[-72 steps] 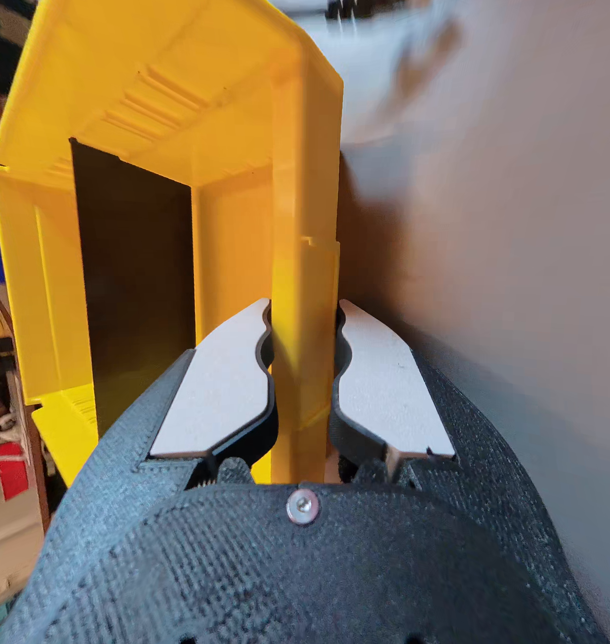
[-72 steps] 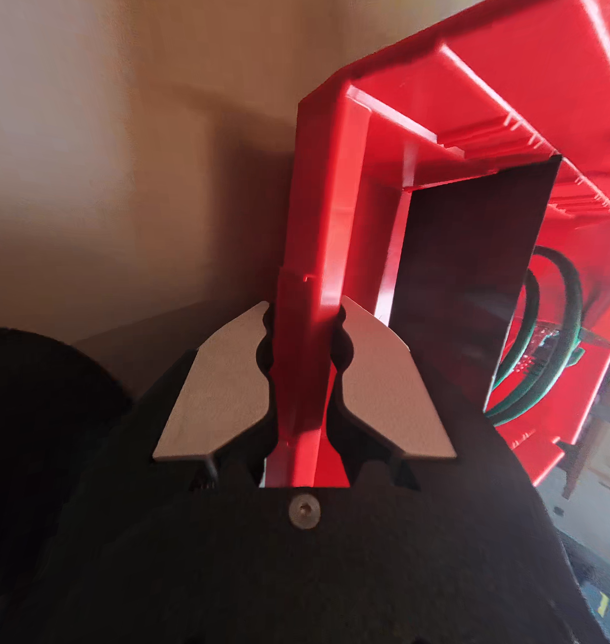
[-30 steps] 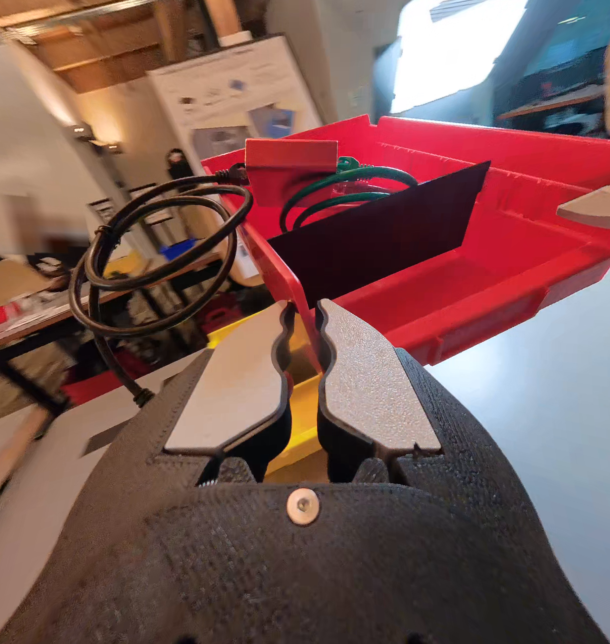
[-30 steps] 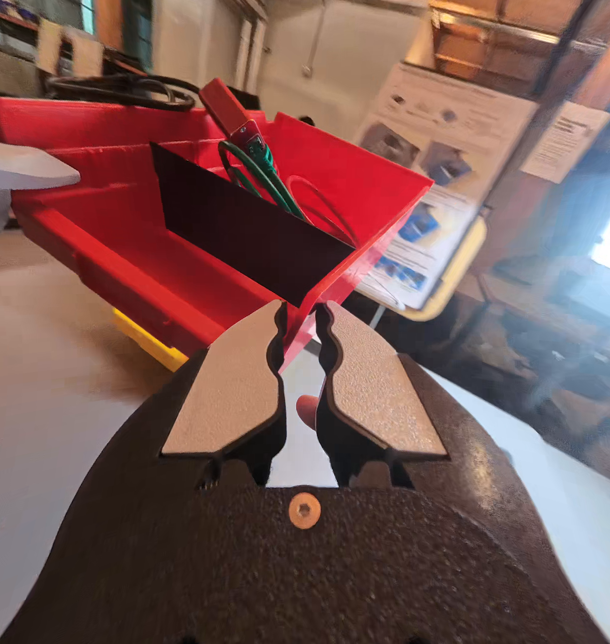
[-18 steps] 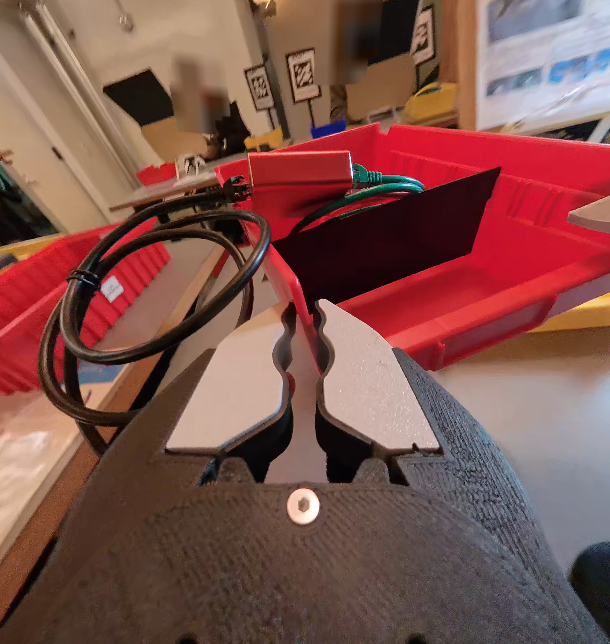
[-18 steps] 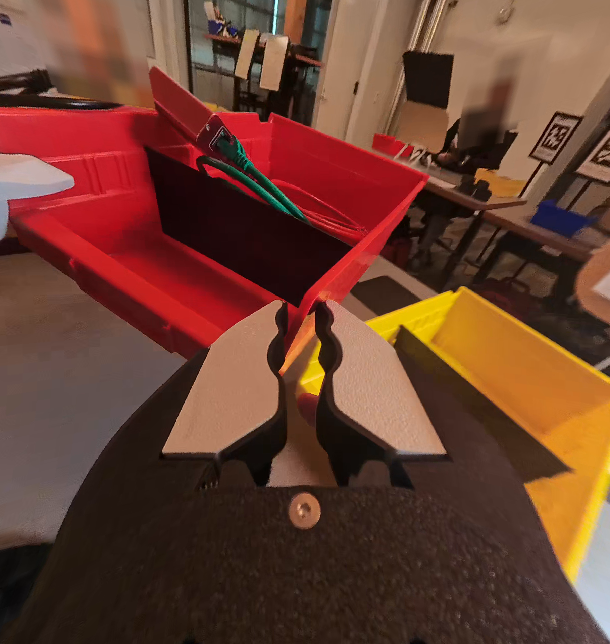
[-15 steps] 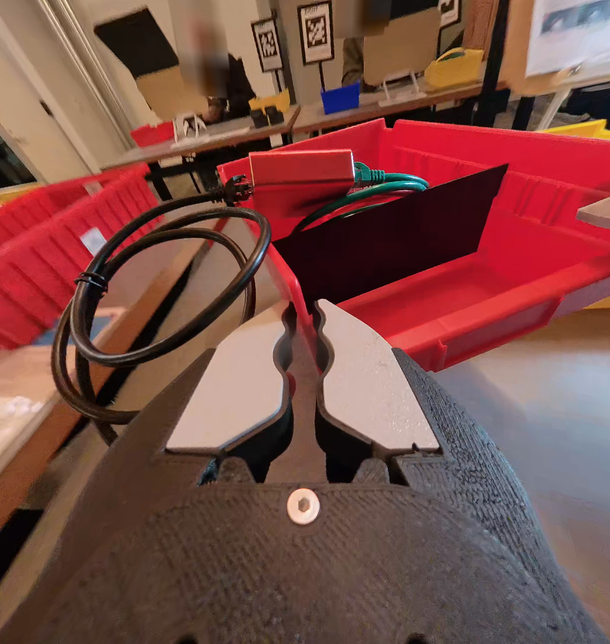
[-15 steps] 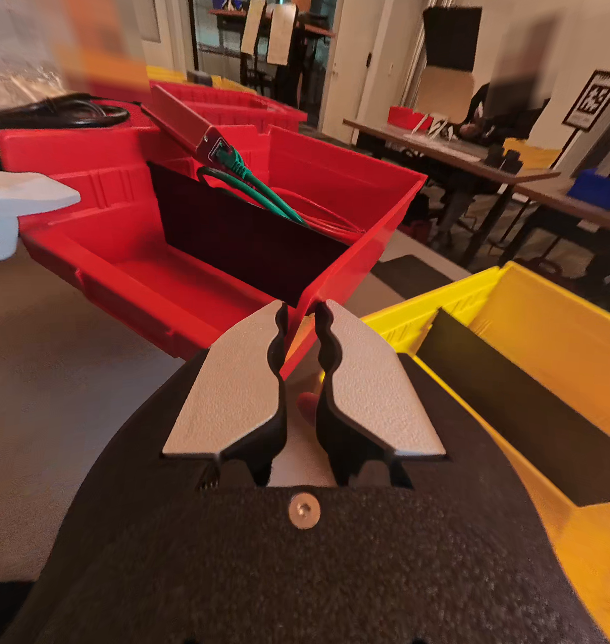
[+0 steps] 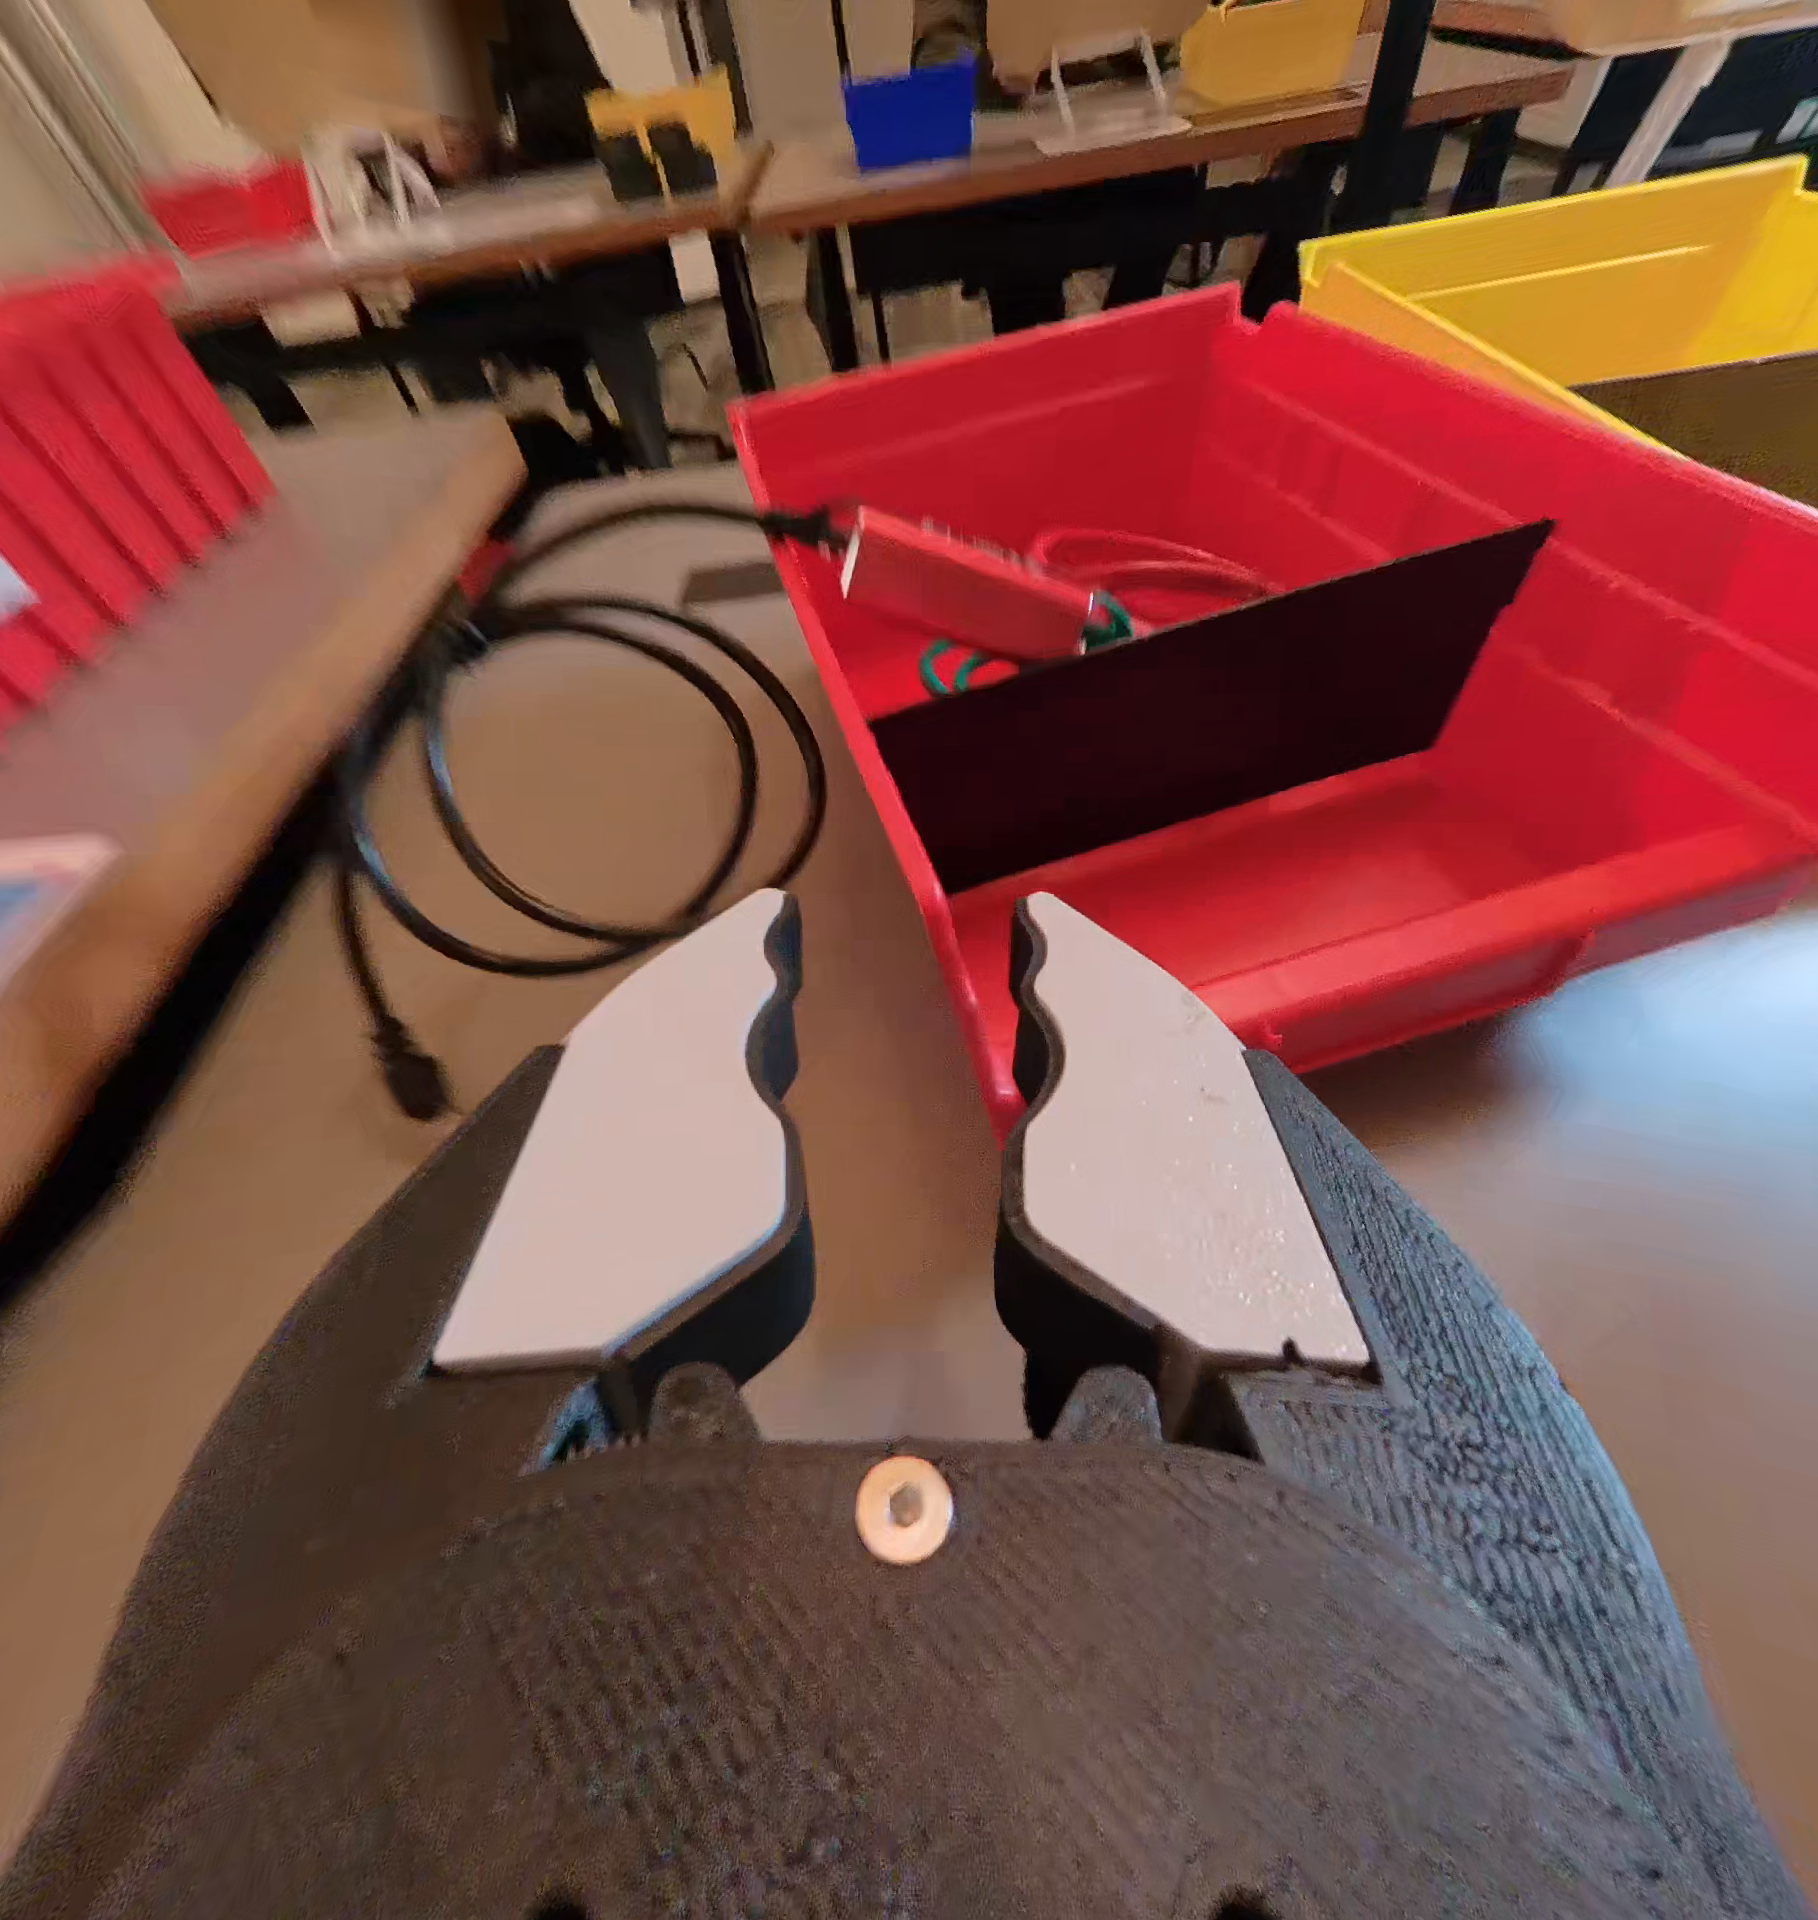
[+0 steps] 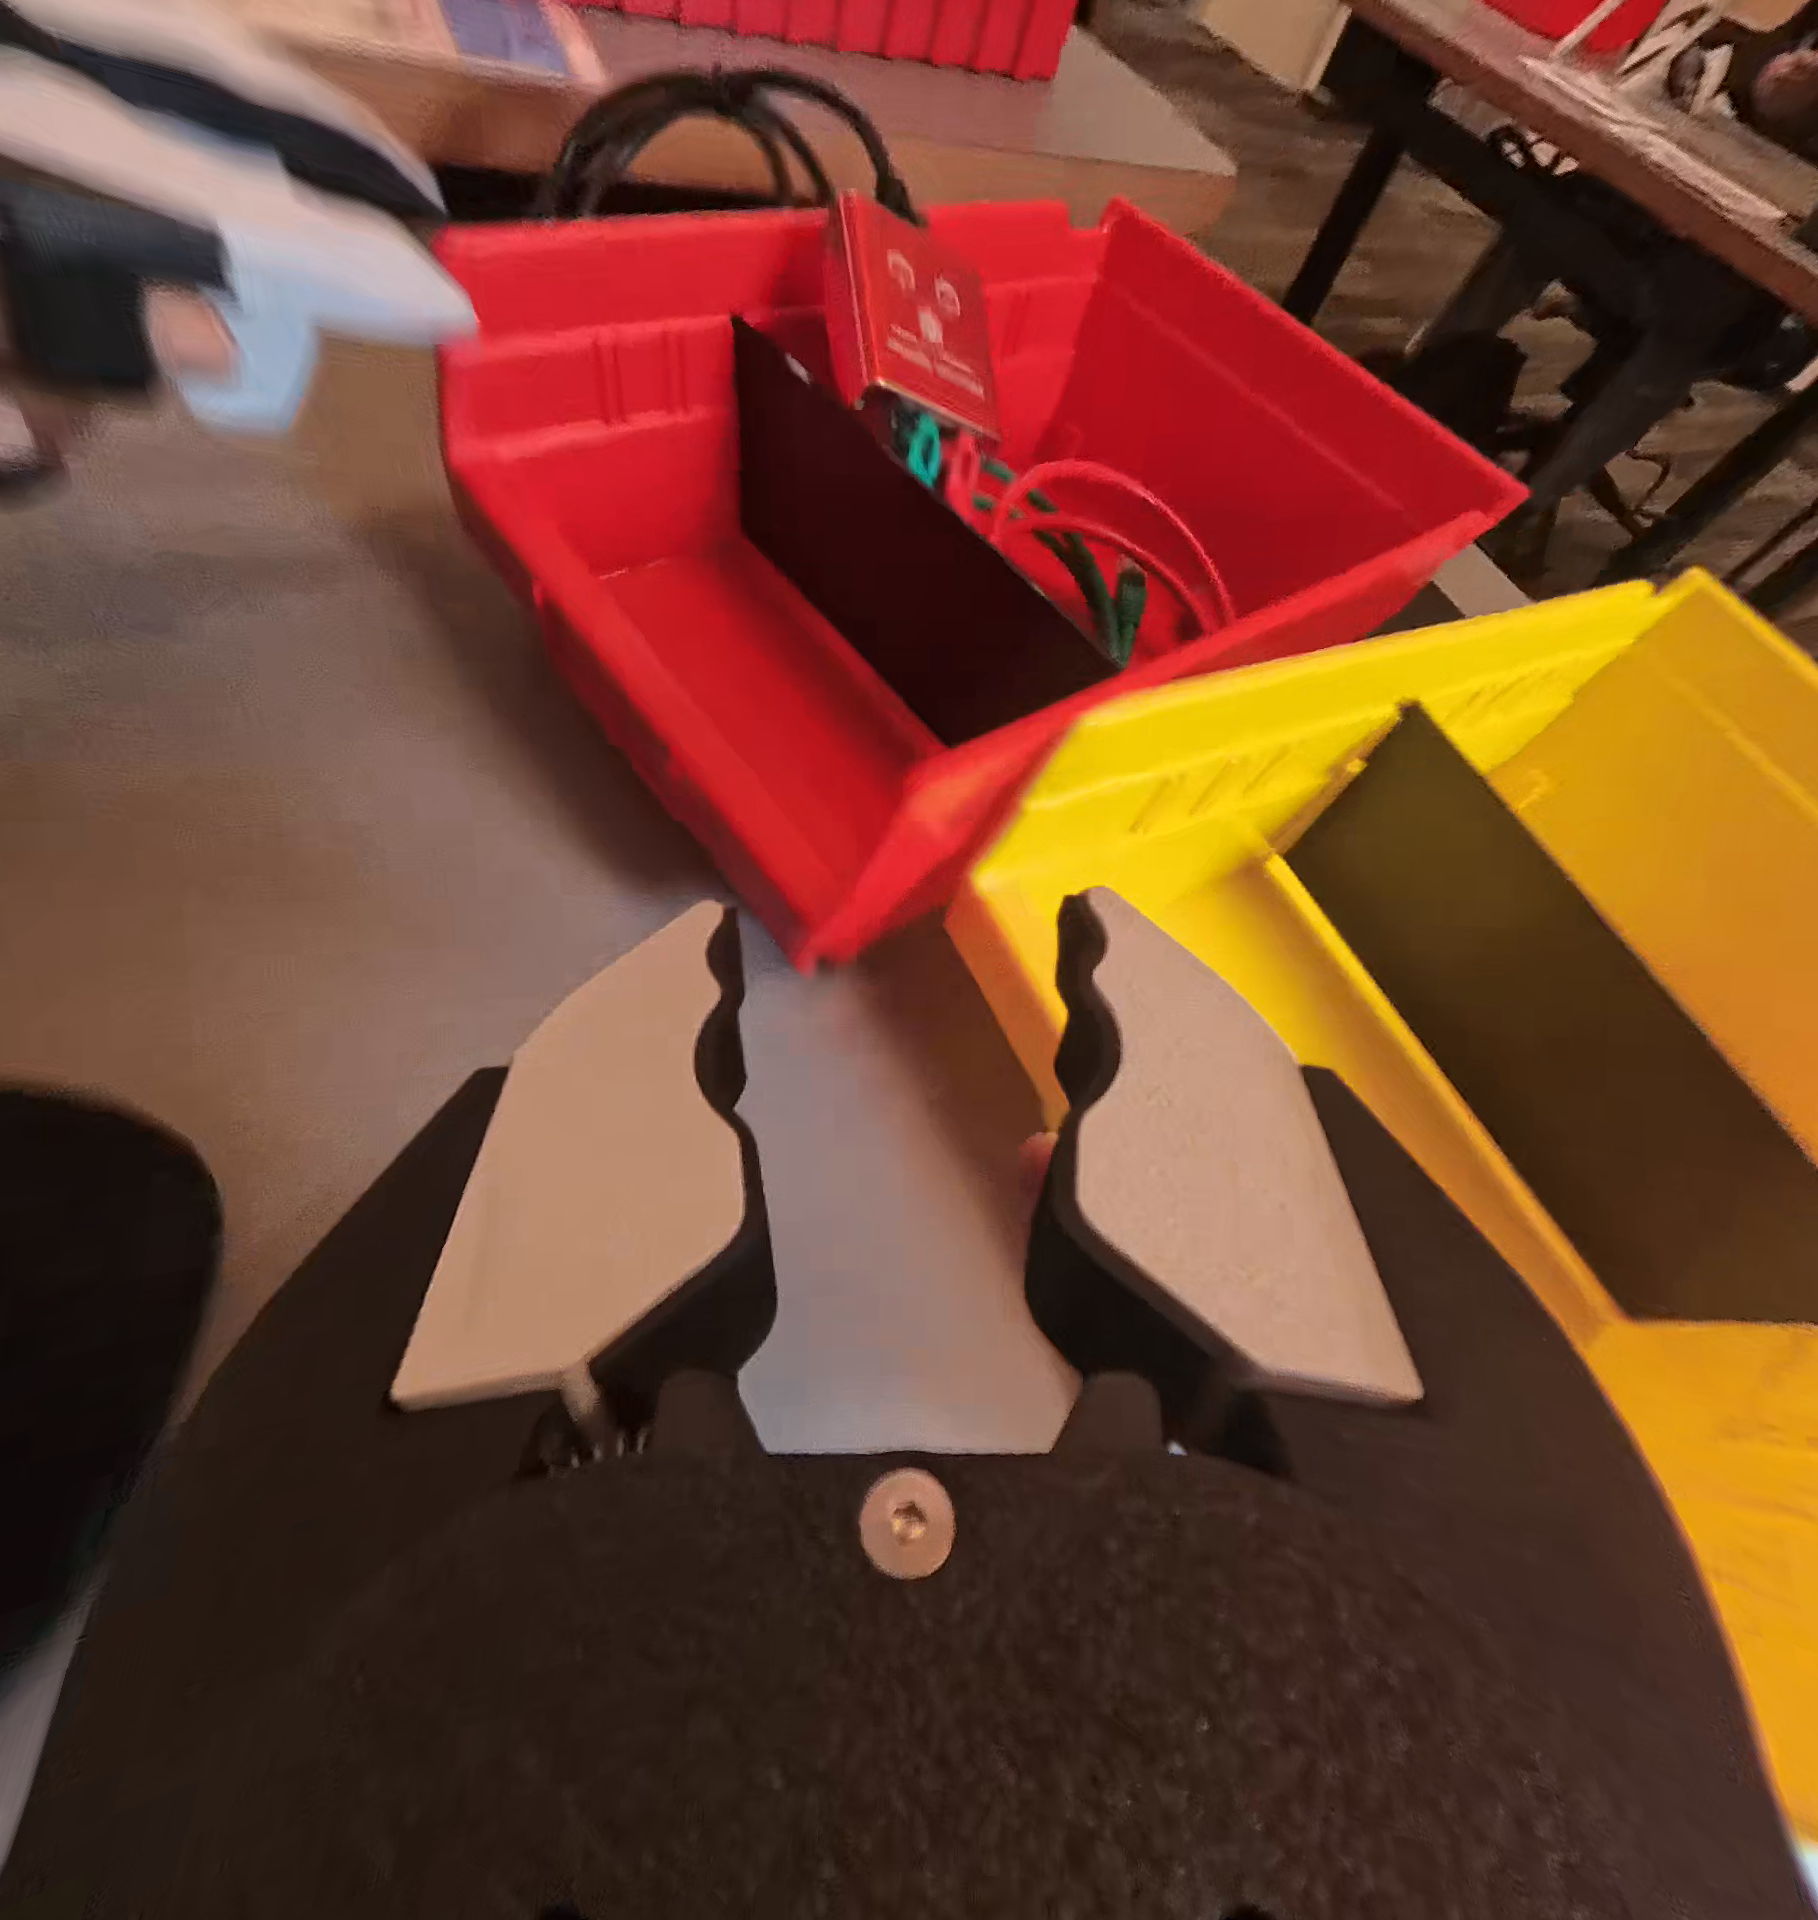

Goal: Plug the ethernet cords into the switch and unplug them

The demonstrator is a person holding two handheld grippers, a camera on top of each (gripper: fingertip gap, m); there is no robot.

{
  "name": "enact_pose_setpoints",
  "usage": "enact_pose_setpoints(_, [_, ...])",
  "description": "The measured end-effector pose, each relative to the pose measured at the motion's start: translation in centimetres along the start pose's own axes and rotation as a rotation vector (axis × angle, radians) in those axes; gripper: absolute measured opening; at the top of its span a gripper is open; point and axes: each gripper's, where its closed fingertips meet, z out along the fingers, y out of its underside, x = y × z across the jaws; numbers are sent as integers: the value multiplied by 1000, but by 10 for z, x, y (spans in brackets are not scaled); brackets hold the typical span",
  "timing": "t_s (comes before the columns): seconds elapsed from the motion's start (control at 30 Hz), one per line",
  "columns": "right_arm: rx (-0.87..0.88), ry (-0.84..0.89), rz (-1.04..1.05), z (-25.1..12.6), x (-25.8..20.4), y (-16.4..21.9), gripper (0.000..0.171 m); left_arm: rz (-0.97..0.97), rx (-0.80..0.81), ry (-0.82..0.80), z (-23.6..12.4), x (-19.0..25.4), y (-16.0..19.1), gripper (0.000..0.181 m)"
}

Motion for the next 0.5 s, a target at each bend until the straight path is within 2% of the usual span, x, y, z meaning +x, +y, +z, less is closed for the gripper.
enact_pose_setpoints(0.1, [-212, 22, -183, -15, 40, 31, 71, 207, 31, 112, -19, 28, -32, 39])
enact_pose_setpoints(0.17, [-409, 10, -278, -7, 61, 60, 83, 342, -114, 244, -12, 62, -25, 51])
enact_pose_setpoints(0.23, [-545, -27, -338, 7, 68, 82, 87, 508, -261, 311, 5, 85, -5, 58])
enact_pose_setpoints(0.3, [-621, -65, -348, 19, 68, 97, 80, 669, -399, 347, 22, 94, 22, 62])
enact_pose_setpoints(0.37, [-652, -105, -317, 25, 65, 107, 61, 819, -481, 360, 35, 97, 42, 62])
enact_pose_setpoints(0.4, [-650, -107, -300, 26, 67, 110, 49, 882, -486, 349, 42, 96, 46, 57])
enact_pose_setpoints(0.47, [-609, -118, -255, 24, 67, 113, 39, 957, -483, 418, 46, 106, 54, 39])
enact_pose_setpoints(0.5, [-580, -115, -234, 21, 68, 114, 40, 983, -462, 432, 49, 110, 55, 33])
